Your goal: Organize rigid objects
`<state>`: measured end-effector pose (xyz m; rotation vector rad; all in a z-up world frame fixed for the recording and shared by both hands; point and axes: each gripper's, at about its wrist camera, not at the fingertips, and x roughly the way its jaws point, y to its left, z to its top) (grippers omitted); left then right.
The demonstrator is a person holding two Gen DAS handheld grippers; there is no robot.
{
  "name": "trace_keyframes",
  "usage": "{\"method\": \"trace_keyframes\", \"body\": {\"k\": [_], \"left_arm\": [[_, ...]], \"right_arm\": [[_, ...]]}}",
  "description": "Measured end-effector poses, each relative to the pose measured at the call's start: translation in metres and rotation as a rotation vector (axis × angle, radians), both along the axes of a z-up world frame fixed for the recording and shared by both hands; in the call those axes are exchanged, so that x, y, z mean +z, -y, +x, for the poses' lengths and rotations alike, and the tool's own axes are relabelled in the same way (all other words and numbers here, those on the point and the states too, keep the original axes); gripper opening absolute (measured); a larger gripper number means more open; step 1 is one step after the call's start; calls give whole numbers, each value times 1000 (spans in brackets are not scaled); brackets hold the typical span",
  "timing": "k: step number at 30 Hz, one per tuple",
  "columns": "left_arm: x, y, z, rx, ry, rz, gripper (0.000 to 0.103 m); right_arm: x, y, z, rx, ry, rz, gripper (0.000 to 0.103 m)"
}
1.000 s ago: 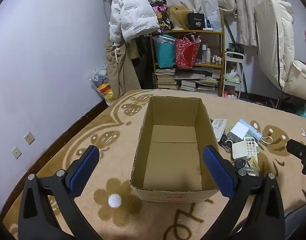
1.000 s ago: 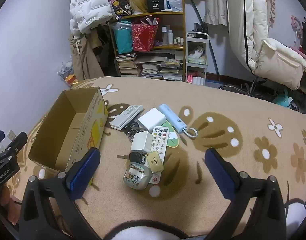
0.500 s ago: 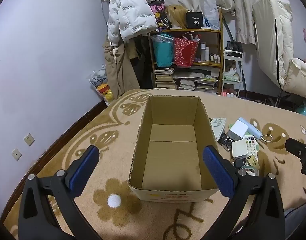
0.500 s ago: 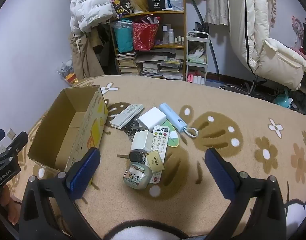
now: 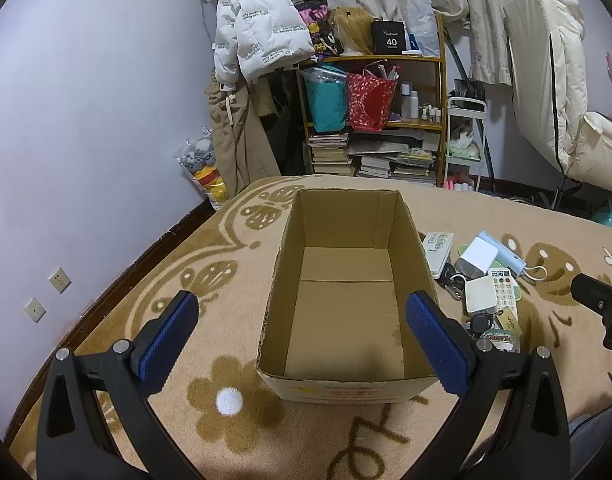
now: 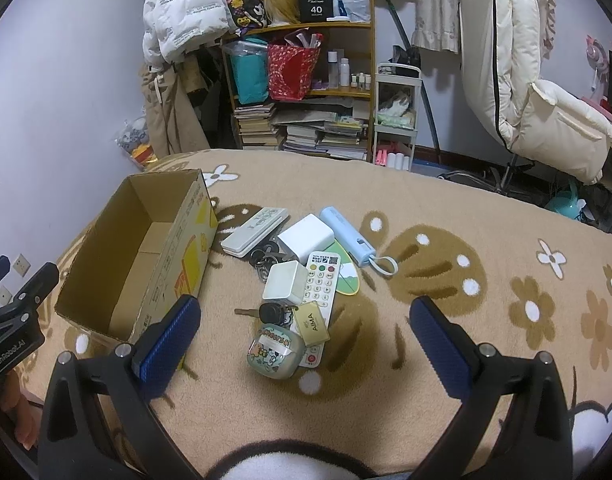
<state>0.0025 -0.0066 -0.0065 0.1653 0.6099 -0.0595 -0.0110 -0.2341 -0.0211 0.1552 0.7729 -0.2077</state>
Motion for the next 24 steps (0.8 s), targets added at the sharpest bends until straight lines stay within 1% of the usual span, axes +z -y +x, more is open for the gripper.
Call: {"method": "trace_keyframes", "body": {"k": [24], "left_arm": [[-1,1,0,-2,-4,2,102]], "right_arm": [[0,-4,-1,4,-3,-4,103]]}}
